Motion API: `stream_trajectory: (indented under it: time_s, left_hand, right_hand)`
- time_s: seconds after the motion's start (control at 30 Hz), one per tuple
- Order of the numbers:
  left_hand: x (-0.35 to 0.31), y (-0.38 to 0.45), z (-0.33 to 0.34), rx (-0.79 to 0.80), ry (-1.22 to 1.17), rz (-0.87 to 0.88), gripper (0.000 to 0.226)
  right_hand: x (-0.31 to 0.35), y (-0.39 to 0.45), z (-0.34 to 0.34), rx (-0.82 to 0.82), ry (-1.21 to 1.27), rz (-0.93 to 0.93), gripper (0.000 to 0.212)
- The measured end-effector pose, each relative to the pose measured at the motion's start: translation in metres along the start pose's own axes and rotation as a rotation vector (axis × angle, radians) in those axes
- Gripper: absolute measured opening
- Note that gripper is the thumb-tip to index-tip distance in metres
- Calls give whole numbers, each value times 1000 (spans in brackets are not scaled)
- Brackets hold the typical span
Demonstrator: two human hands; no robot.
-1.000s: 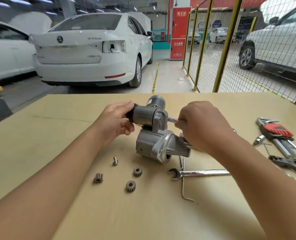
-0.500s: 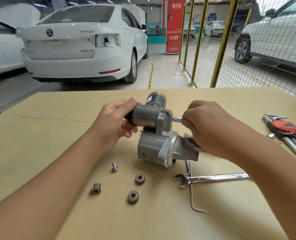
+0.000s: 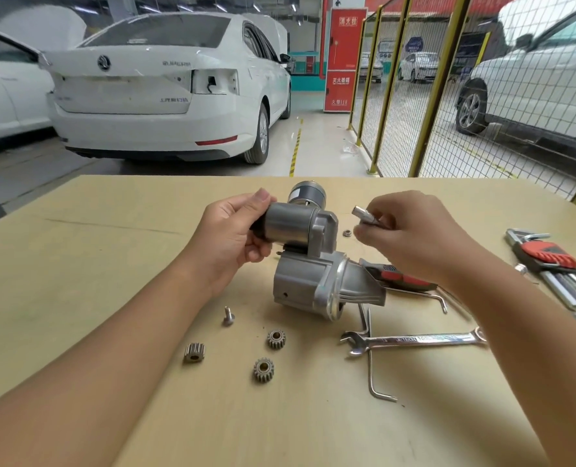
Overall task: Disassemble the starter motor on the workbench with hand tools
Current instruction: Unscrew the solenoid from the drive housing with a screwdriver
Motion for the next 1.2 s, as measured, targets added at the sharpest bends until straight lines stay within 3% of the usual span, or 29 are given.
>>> stream_trajectory:
  time_s: [0.13,0.23,0.57,0.8,0.97,1.1,1.2]
  left_hand:
    - [-1,0,-2,32,-1,-4,49]
    - [-2,-1,-2,64,8,7,50]
    - [1,-6,6,48,12,-25,47]
    - [2,-7,7,25,-5,-38,56]
    - [2,-9,7,12,-3,-39,58]
    - [3,-9,6,13,6,-46,48]
    - [2,-9,6,13,2,-46,55]
  right_hand:
    - [0,-8,24,211,549,372,30]
    - [0,-12,32,273,691,485,35]
    - [-4,-12,37,199,652,468,35]
    - [-11,-13,38,258,877,593,18]
    - [-11,-17,43,332,734,592,31]
    - [-8,-15,39,320,757,527,31]
    - [-7,-15,39,299,762,496,29]
Point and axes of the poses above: each hand's wrist, its own y-axis towards the middle knuckle, its own z-axis out of the palm, x = y × z, the point moved 6 cm from there along y, towards the middle knuckle, and after that the axes turned 8 degrees about -x, right-handed, at the moved point
